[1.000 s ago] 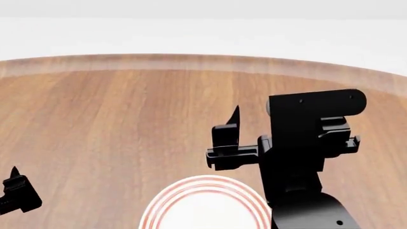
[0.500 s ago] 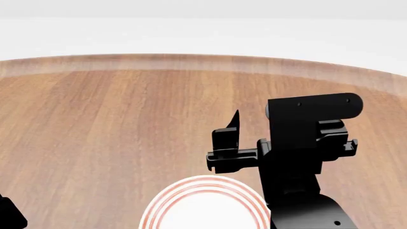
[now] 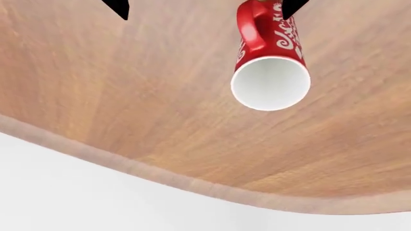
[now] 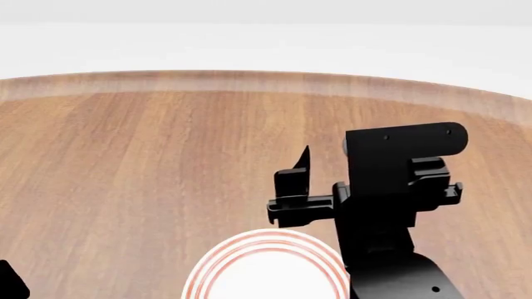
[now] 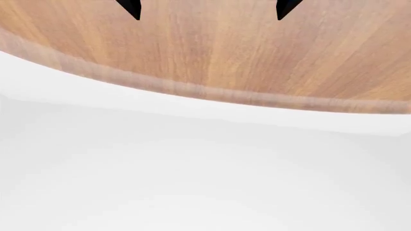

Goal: Pick up the red mug and put it on the plate

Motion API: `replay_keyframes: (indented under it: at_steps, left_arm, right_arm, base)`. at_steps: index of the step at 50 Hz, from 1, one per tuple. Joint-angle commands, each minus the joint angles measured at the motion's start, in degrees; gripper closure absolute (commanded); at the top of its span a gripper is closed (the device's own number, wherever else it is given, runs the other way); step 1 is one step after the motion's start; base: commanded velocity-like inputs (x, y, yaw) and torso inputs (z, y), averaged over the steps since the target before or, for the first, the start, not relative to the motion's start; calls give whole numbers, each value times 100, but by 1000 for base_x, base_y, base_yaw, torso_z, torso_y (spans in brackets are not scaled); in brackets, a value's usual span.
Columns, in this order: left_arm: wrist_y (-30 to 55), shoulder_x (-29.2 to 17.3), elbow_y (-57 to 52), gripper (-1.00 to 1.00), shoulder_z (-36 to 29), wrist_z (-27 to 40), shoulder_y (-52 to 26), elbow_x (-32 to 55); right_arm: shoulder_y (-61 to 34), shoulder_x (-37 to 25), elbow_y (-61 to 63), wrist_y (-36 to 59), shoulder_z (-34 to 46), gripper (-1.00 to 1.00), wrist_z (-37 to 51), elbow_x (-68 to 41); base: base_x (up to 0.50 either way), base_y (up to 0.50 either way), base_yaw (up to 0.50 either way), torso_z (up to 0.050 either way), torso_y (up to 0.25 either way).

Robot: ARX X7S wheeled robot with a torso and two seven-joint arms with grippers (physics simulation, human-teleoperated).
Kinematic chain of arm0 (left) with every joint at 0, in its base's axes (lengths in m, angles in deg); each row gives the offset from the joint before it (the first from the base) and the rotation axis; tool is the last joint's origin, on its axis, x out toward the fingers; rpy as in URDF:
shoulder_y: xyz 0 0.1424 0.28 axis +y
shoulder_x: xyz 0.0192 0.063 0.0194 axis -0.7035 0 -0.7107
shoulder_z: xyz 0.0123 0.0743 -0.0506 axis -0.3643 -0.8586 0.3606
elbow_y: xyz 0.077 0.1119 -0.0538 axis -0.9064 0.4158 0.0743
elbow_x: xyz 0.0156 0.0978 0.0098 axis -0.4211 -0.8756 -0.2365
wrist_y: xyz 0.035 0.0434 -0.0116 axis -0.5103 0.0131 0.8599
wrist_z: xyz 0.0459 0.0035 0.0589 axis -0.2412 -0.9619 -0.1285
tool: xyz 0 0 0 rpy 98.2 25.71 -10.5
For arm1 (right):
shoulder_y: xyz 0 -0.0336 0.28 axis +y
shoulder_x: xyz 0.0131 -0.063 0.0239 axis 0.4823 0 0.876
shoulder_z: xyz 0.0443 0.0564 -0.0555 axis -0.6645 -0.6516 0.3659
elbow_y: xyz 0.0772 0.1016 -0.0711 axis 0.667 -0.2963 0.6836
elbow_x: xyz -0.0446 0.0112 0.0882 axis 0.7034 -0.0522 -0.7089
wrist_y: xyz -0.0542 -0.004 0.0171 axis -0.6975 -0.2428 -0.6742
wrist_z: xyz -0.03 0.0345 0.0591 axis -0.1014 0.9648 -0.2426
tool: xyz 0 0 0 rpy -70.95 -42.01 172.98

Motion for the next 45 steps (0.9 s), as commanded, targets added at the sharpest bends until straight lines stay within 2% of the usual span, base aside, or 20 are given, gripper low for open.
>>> replay_keyframes:
  at_steps: [1,29,45]
  left_arm:
    - [-209,-148,820,-100,-80,-113,-441,-89]
    - [-476,-216,1944,-100,6,-71,-915,-78]
    - [-966,-330,3141,-100,-19,-165,-1429,-206]
  right_arm:
    - [10,-5,-45,-48,35,-100,12,-25]
    - [41,-27,-107,-118,122,-100,59,-84]
    - [51,-52,-119,-143,149,-100,73,-127]
  base:
    - [0,0,0,0,0]
    - [0,0,0,0,0]
    - [0,0,0,0,0]
